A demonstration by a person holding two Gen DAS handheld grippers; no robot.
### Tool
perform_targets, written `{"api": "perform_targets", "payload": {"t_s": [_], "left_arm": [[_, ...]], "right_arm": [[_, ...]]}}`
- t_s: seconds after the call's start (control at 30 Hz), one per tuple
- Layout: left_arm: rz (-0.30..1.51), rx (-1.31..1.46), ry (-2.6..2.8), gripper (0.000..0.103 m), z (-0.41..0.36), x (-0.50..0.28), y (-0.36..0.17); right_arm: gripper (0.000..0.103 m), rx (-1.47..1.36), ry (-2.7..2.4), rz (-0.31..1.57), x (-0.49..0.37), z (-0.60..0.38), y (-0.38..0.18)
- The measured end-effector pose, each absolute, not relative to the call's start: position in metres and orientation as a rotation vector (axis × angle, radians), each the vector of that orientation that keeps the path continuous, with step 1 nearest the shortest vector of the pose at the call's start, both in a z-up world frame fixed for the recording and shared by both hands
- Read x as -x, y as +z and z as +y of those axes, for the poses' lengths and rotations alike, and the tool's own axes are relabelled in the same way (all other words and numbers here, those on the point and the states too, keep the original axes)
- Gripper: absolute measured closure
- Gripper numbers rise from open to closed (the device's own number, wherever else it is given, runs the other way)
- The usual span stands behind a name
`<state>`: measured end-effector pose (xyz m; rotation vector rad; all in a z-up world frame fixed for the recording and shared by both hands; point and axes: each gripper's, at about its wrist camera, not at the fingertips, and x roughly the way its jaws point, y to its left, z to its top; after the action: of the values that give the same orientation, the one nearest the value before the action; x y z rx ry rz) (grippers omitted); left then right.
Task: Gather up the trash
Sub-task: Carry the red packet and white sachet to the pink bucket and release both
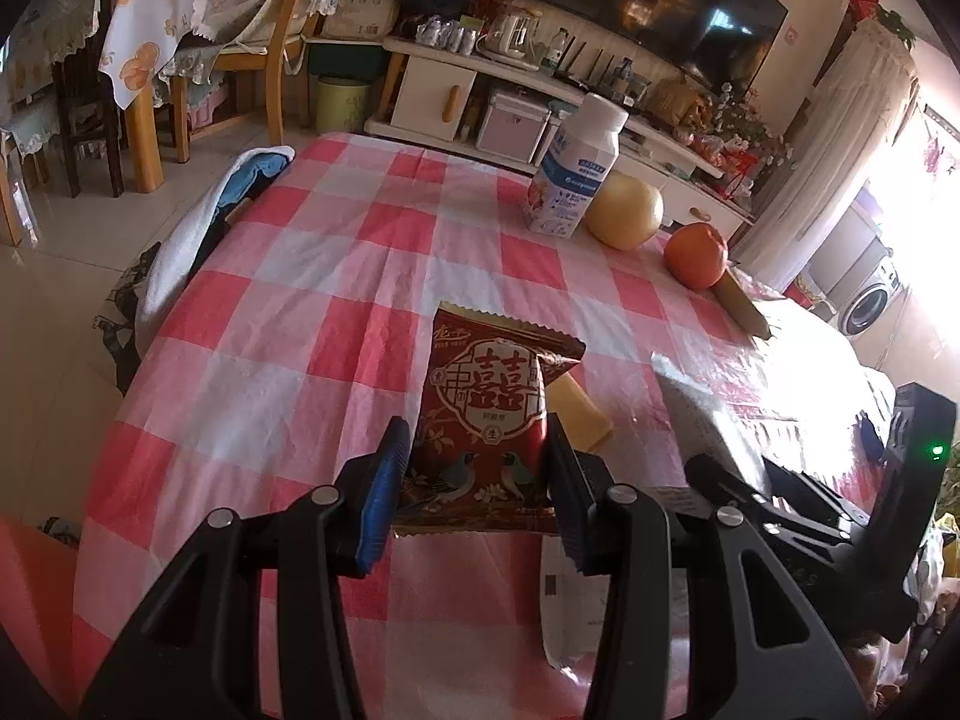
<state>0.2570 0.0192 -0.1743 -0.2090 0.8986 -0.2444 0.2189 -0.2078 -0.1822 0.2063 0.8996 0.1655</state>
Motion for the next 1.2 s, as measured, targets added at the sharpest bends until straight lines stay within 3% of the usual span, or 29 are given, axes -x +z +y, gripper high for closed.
{"api": "perform_targets", "payload": {"t_s": [0.63,1.2], "left_arm": [[0.829,0.216,-0.201,0.057,0.034,-0.209,-0.152],[0.742,0.269,-0.081,0.057,0.118,-0.129,-0.109]], "right_arm": [[0.035,-0.212,0.280,0.768,-0.174,-0.188,-0.130],[0.035,-0.131,0.527,0.741,-0.142,-0.090,-0.089]]}}
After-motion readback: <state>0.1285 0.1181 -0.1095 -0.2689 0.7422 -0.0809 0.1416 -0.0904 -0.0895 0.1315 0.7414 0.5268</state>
